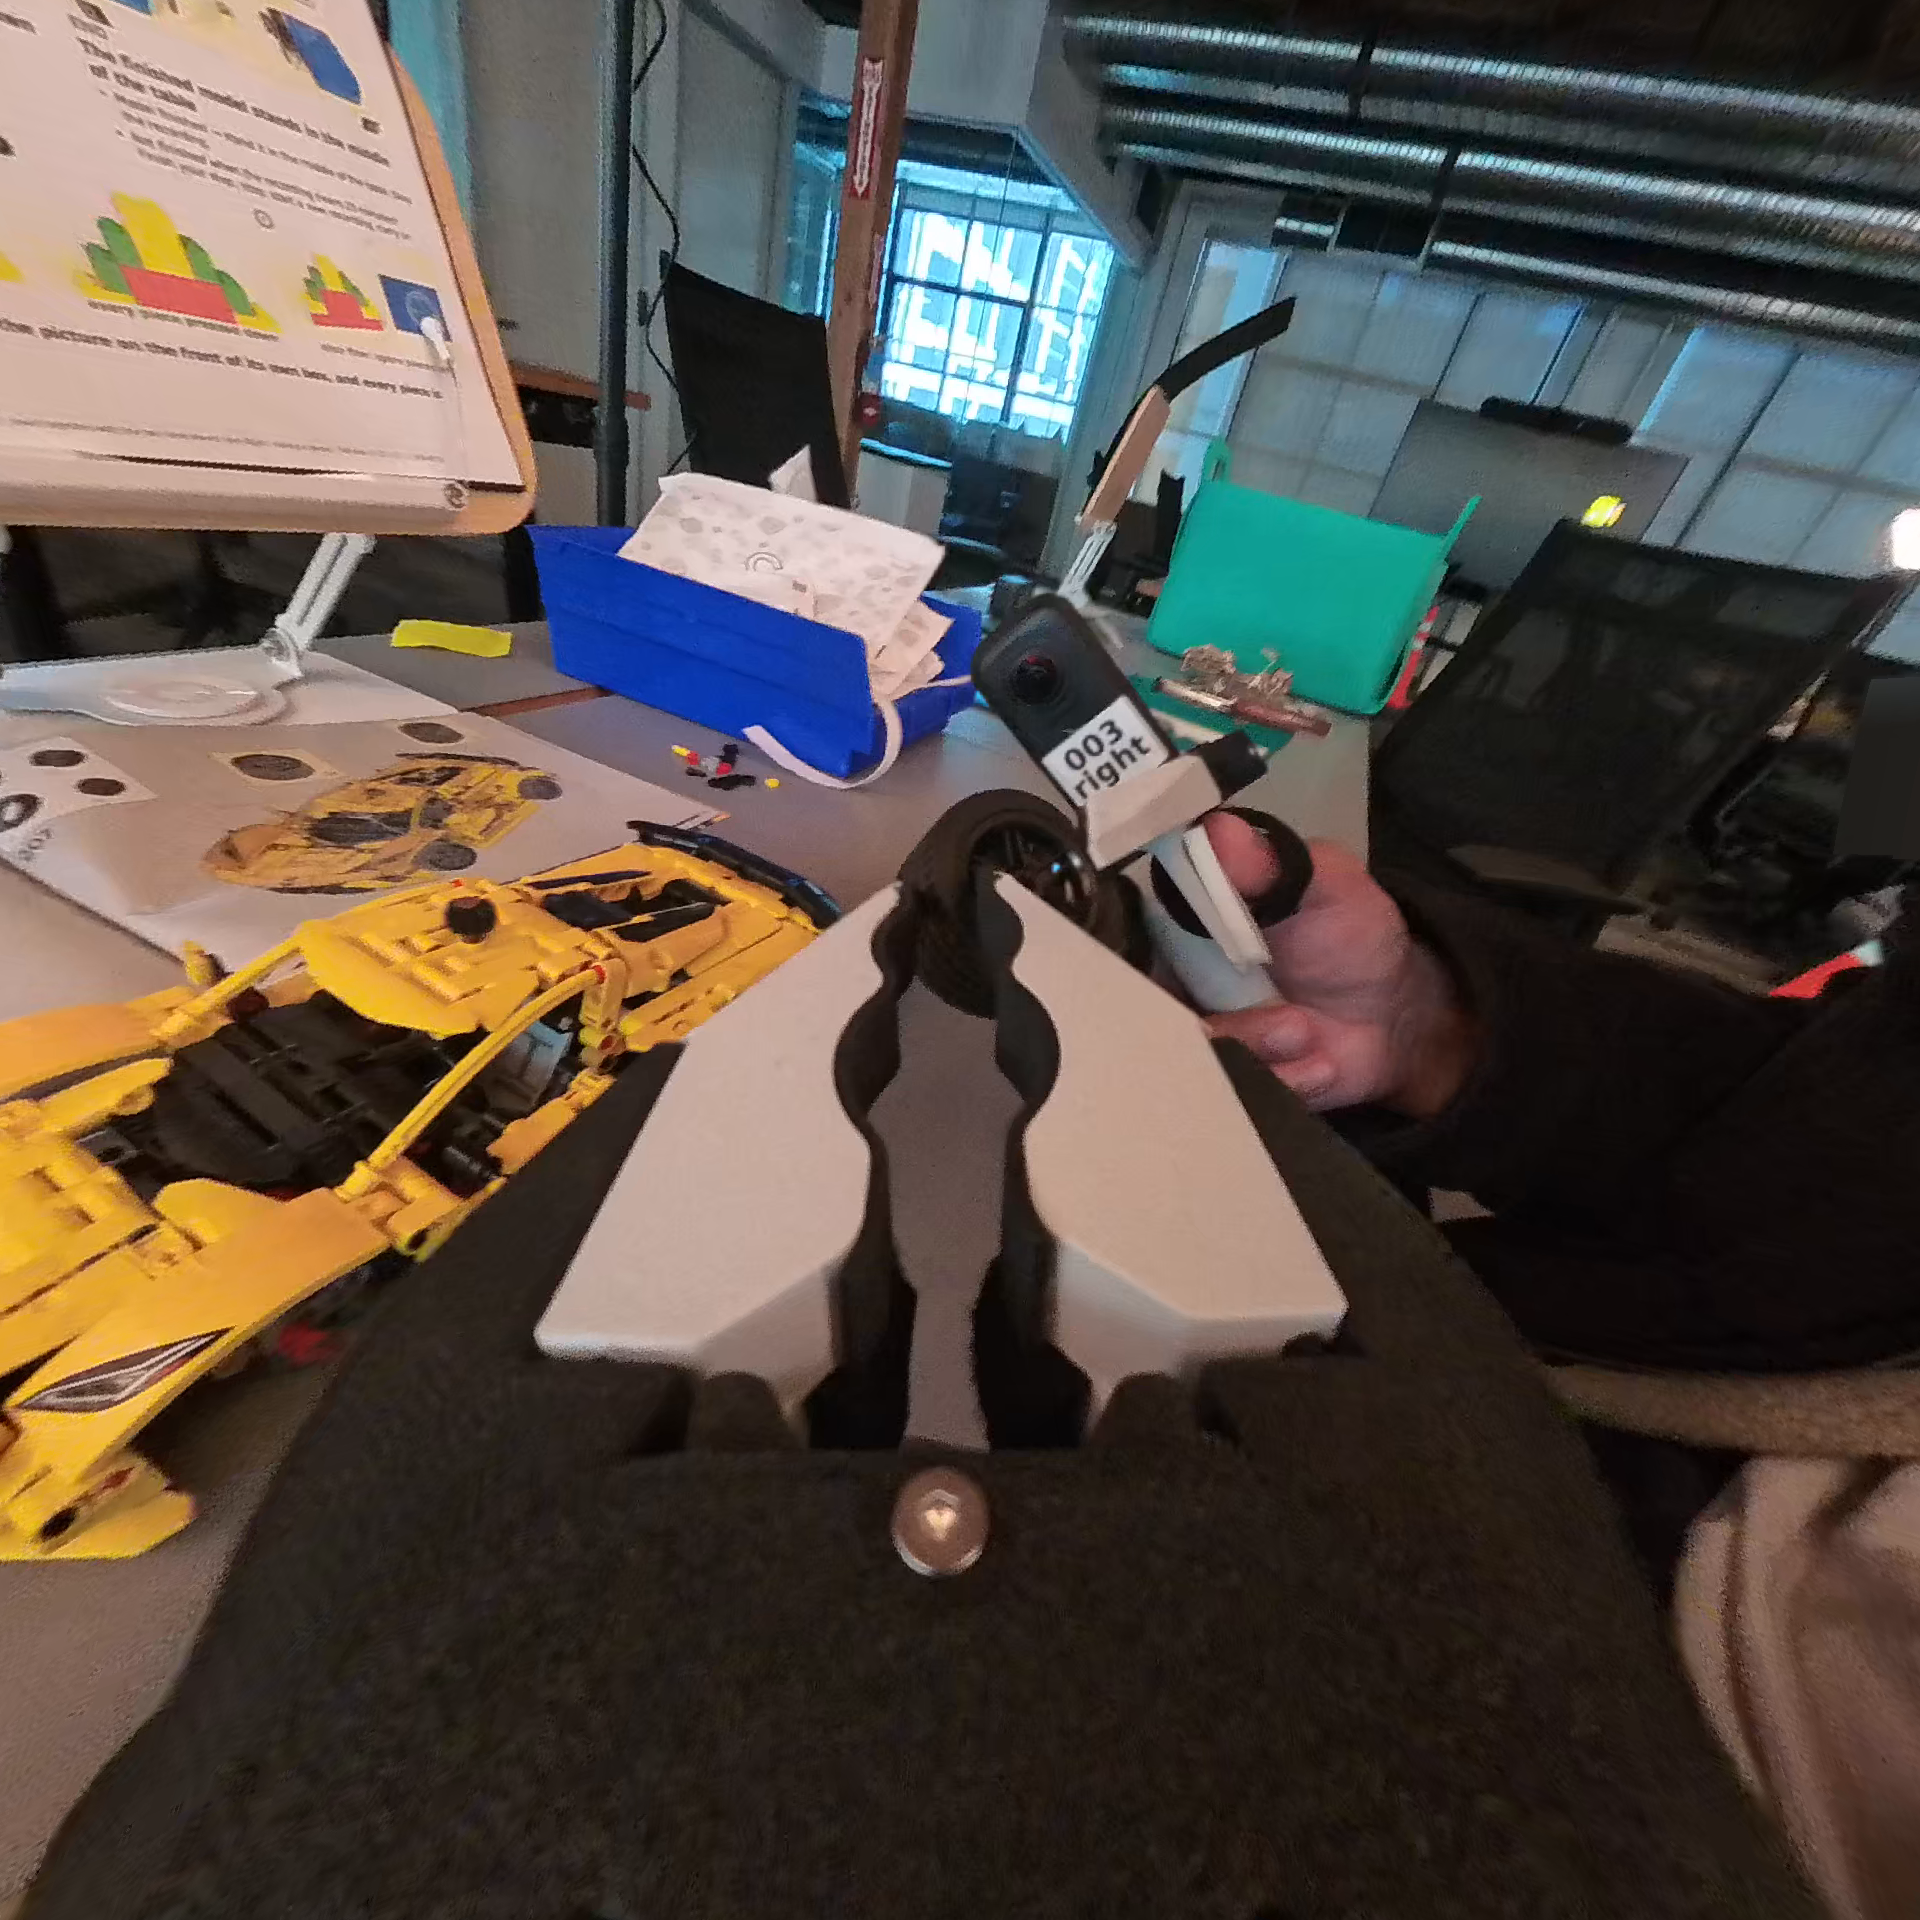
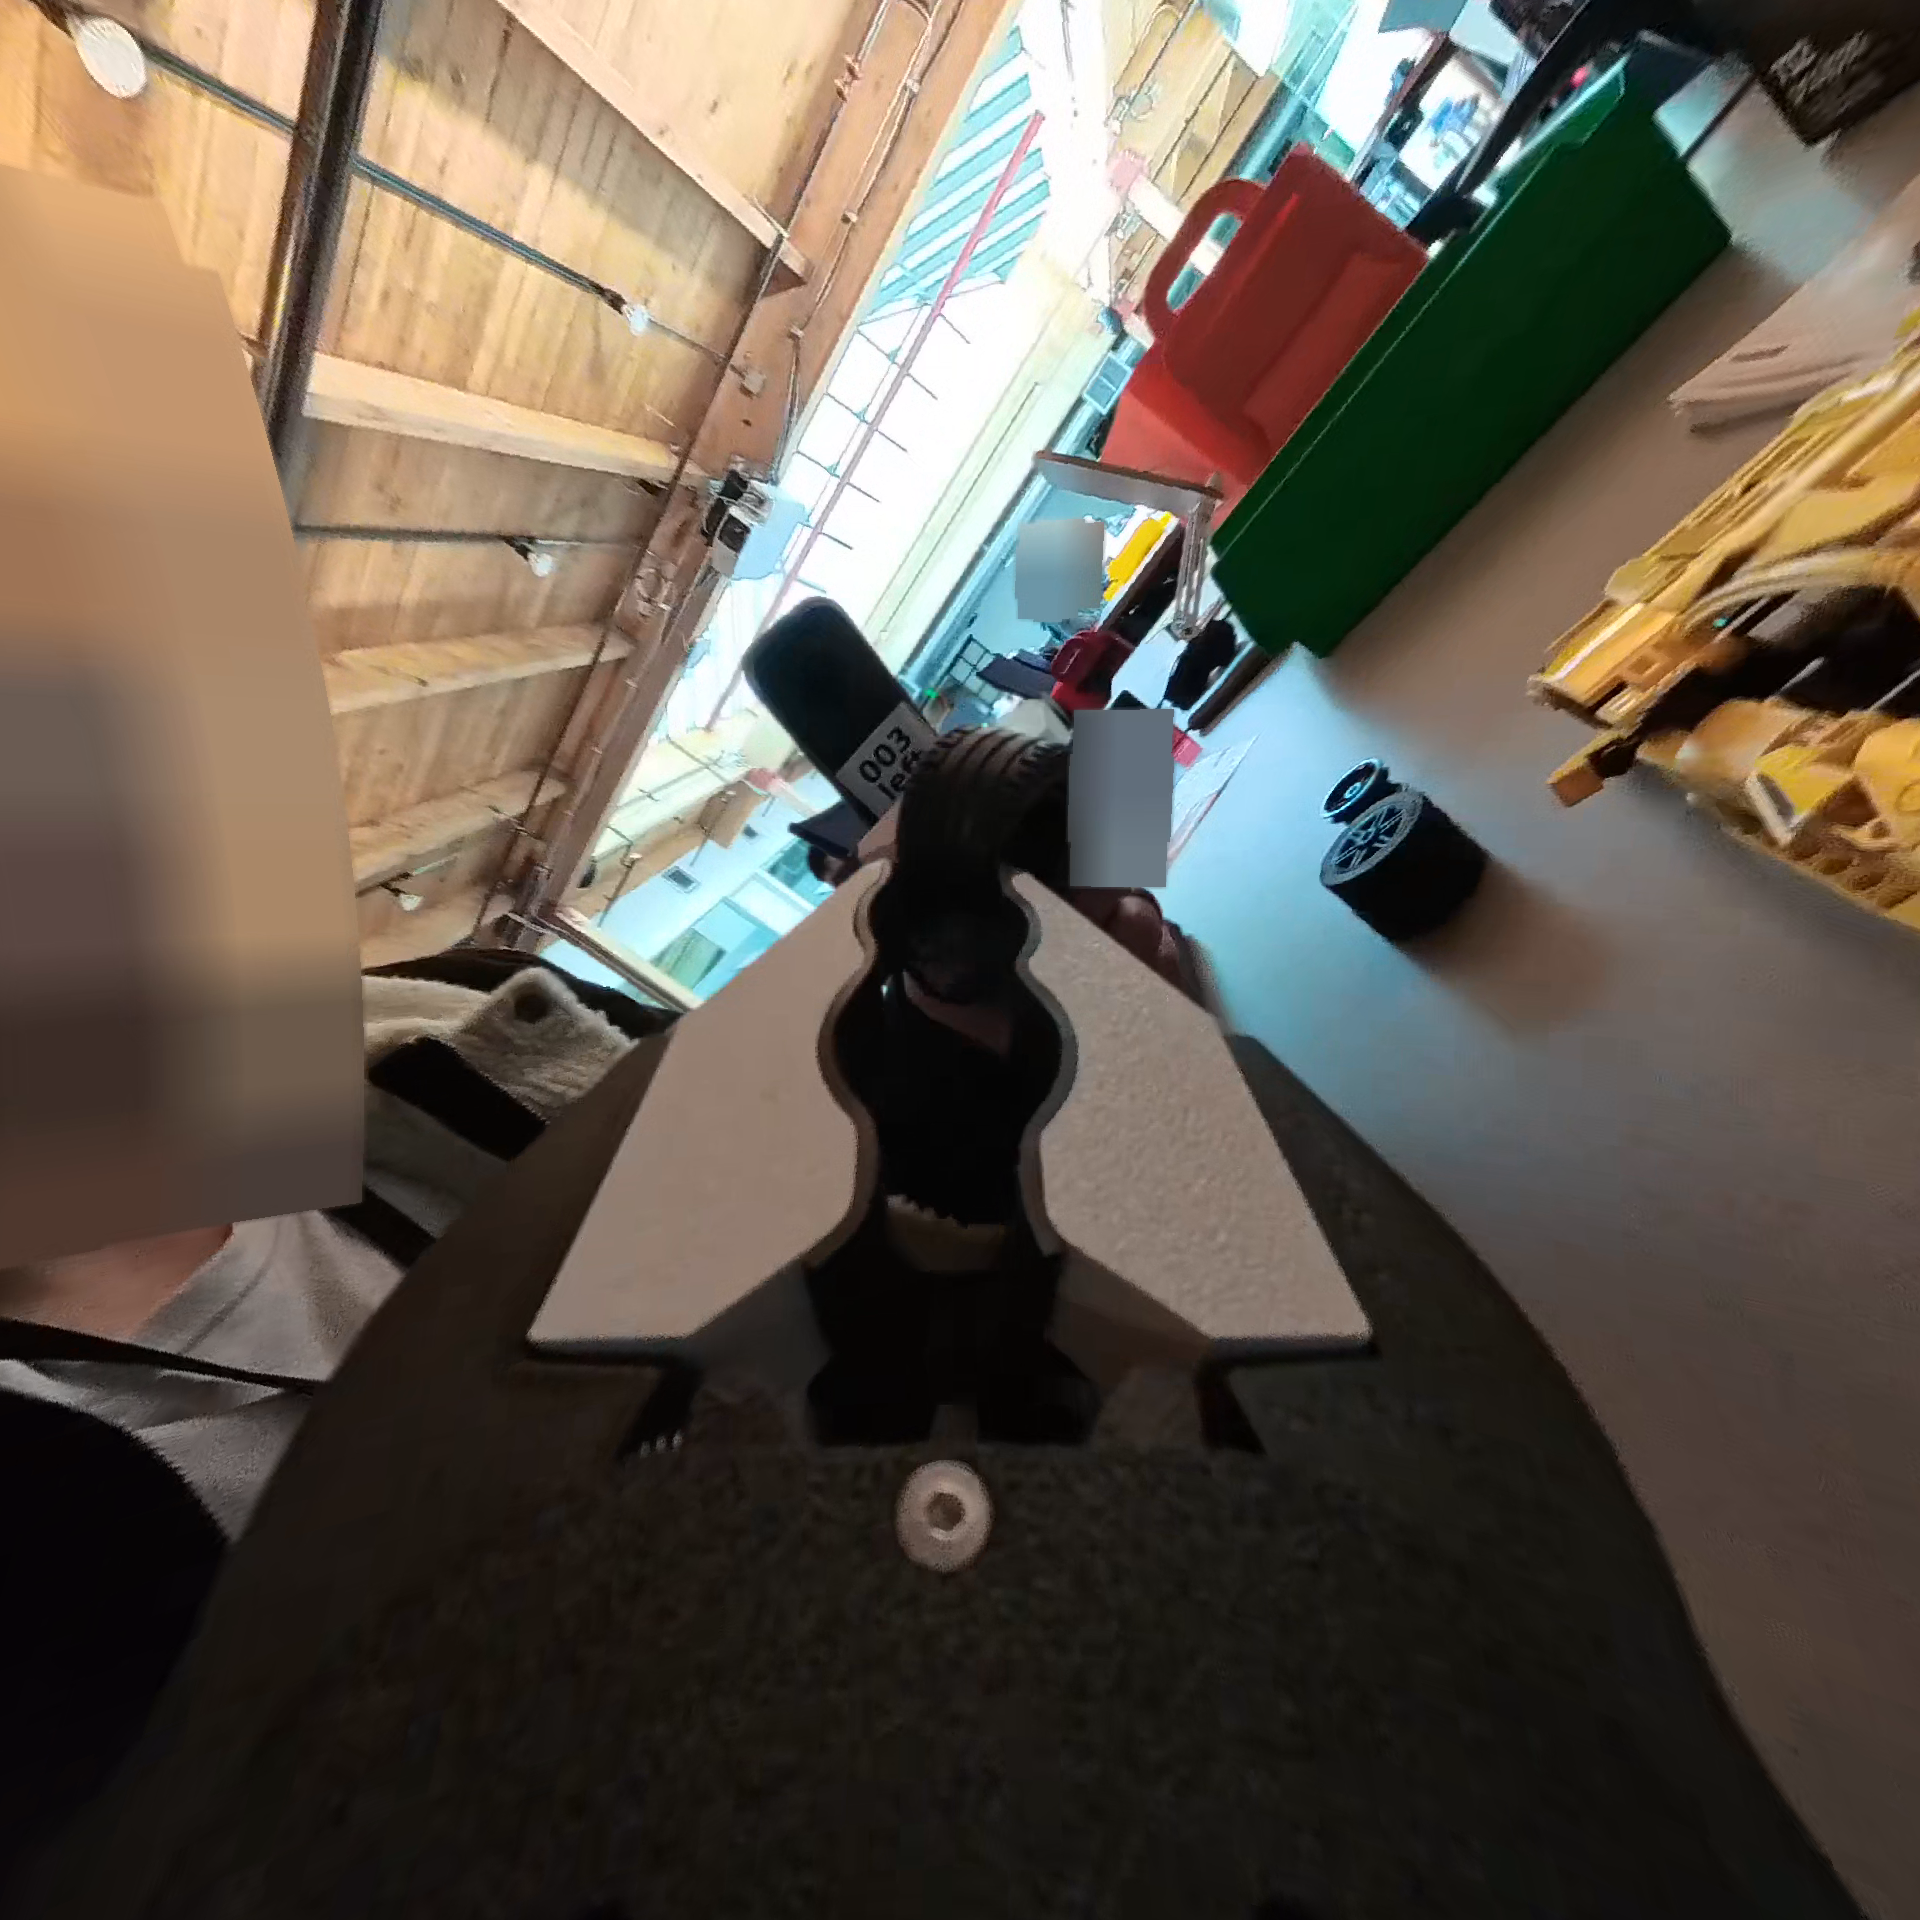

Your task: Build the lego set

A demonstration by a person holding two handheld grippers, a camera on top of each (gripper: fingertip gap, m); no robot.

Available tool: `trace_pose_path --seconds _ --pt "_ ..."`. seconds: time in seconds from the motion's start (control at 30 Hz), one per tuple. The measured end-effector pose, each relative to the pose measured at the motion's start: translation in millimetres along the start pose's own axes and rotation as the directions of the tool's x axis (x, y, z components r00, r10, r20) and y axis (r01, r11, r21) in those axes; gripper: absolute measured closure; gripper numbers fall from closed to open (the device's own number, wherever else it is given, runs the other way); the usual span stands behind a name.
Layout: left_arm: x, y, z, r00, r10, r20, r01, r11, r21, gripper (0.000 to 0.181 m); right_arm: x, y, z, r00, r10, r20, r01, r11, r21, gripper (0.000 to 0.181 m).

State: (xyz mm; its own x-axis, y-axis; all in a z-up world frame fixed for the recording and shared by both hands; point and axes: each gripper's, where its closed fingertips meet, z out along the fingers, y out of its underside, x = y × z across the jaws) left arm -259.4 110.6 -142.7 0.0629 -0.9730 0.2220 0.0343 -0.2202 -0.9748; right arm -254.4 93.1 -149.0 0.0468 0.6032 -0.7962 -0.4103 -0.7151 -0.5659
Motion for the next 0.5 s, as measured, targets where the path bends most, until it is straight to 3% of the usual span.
trace_pose_path --seconds 0.1,0.2,0.37,0.5 --pt "12 -7 -2 0.975 -0.149 -0.164 0.158 0.987 0.043 0.153 -6 -1 -2 0.999 -0.005 0.040 0.006 1.000 -0.003 0.163" --pt "17 -8 -5 0.906 -0.297 -0.303 0.312 0.950 0.003 0.152 -12 -1 -4 0.997 0.000 0.080 0.001 1.000 -0.008 0.163" --pt "21 6 -3 0.830 -0.416 -0.371 0.417 0.905 -0.084 0.150 -16 7 2 0.995 -0.065 0.077 0.069 0.996 -0.049 0.161" --pt "9 7 -6 0.804 -0.471 -0.362 0.483 0.873 -0.063 0.142 -14 4 0 0.994 -0.095 0.053 0.097 0.995 -0.033 0.161"
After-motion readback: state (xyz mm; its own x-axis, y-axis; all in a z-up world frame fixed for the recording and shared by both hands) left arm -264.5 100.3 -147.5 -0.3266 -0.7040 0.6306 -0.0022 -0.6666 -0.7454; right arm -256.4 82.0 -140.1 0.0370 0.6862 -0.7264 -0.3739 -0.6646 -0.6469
